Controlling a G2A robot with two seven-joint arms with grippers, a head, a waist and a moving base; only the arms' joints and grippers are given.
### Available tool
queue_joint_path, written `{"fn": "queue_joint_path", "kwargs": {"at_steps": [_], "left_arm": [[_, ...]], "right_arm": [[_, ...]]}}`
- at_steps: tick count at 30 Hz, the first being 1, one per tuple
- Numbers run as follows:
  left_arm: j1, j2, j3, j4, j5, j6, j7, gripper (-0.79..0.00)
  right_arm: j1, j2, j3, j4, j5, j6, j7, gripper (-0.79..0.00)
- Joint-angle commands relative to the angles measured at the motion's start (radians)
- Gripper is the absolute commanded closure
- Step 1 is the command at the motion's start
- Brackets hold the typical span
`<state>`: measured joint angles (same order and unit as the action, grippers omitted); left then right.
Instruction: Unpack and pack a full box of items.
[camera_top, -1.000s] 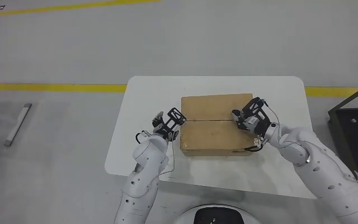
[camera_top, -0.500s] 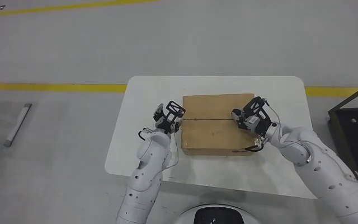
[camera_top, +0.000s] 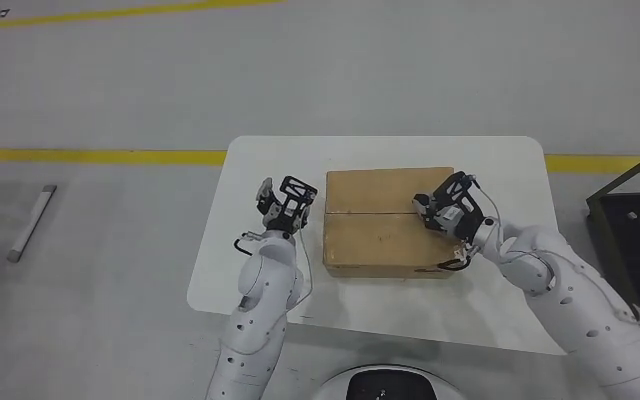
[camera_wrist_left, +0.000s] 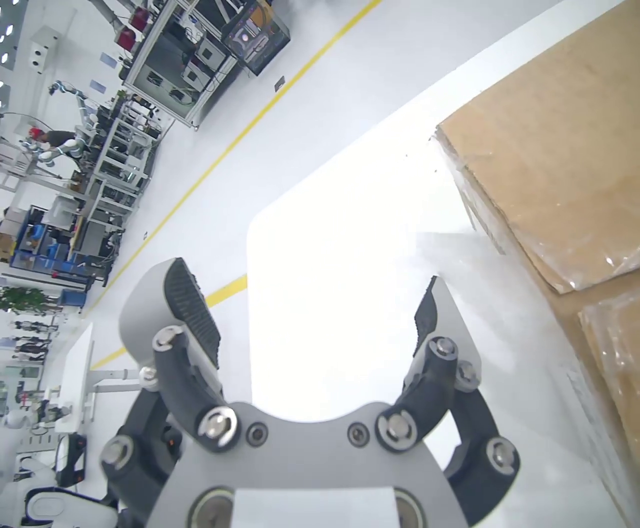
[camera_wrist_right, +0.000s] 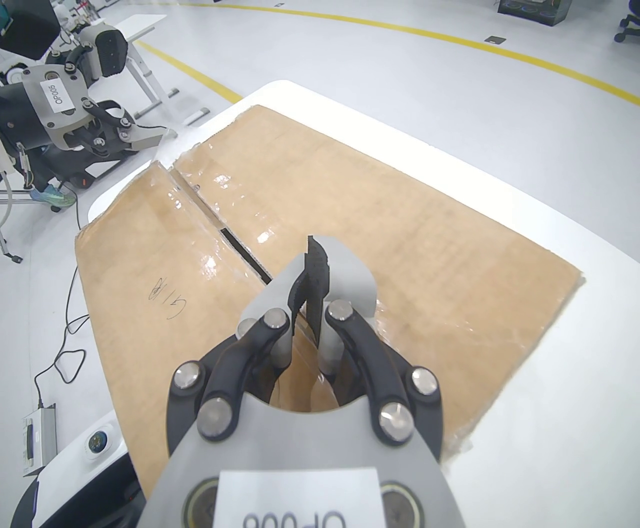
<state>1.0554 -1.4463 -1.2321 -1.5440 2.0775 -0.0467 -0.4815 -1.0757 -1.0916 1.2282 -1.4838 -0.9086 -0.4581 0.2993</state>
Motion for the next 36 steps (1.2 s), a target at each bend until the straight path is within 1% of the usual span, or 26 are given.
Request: {"fn": "queue_joint_path", "kwargs": {"at_steps": [1,5,9,14,17,19,24,30,34,35,36], "left_arm": [[-0.003,0.0,0.005,0.009,0.005,-0.024,-0.01,-0.785],[-0.015,0.003,-0.002,0.052,0.041,-0.065,-0.052,-0.785],[0.008,0.013,-0.009,0.051,0.152,-0.078,-0.068,-0.785],[0.071,0.022,-0.033,0.04,0.166,-0.108,-0.024,-0.785],[0.086,0.025,-0.032,0.049,0.161,-0.12,0.021,-0.785],[0.081,0.023,-0.023,0.063,0.139,-0.128,0.047,-0.785],[0.044,0.018,0.025,0.118,0.17,-0.126,0.112,-0.785],[0.002,0.01,0.067,0.18,0.189,-0.085,0.168,-0.785],[-0.011,0.007,0.074,0.203,0.189,-0.064,0.181,-0.785],[-0.014,0.006,0.075,0.208,0.19,-0.061,0.182,-0.708],[-0.017,0.005,0.076,0.211,0.193,-0.056,0.185,-0.4]], "right_arm": [[0.001,0.0,0.001,0.001,0.0,0.001,-0.001,0.0],[0.001,-0.001,0.002,0.002,-0.001,0.002,-0.004,0.0],[-0.004,-0.001,0.009,-0.001,-0.002,0.001,-0.003,0.0],[-0.008,0.0,0.016,-0.003,-0.002,-0.001,0.002,0.0],[-0.007,0.0,0.017,-0.004,-0.004,-0.004,0.005,0.0],[-0.006,0.0,0.017,-0.004,-0.004,-0.005,0.007,0.0],[-0.006,-0.001,0.019,-0.004,-0.005,-0.005,0.012,0.0],[-0.006,-0.002,0.02,-0.008,-0.005,-0.001,0.012,0.0],[-0.007,-0.002,0.024,-0.009,-0.004,0.0,0.014,0.0],[-0.006,-0.002,0.025,-0.008,-0.006,-0.001,0.014,0.0],[-0.006,-0.002,0.025,-0.008,-0.007,-0.002,0.013,0.0]]}}
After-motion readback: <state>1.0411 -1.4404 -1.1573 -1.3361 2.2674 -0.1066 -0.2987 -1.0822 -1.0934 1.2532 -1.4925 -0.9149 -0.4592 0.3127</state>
